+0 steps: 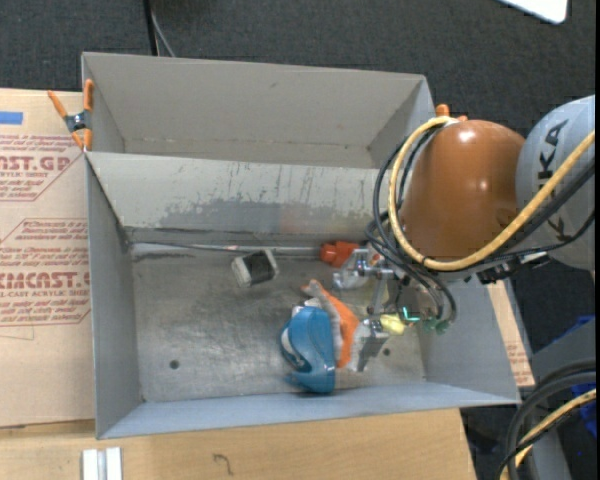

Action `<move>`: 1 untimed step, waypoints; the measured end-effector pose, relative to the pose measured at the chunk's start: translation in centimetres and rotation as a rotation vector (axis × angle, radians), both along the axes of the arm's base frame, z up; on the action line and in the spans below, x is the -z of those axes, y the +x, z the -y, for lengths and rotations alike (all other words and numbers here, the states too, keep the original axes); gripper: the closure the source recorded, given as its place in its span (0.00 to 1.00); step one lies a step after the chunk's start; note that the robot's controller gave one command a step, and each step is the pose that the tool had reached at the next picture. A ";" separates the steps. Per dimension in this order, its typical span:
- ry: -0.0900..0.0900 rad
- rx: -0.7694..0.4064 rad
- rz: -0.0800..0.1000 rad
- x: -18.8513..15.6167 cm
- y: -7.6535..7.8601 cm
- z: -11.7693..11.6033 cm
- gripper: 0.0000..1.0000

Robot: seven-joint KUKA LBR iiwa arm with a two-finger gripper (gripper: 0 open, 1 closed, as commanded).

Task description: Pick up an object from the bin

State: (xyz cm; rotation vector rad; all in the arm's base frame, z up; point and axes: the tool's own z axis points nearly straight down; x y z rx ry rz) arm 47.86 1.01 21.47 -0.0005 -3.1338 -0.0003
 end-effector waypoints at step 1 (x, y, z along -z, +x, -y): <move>0.000 0.000 0.008 -0.4 0.2 0.0 0.00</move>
Offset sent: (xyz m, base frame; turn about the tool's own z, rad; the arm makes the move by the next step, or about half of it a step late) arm 0.0122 0.0561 -0.1011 -0.0453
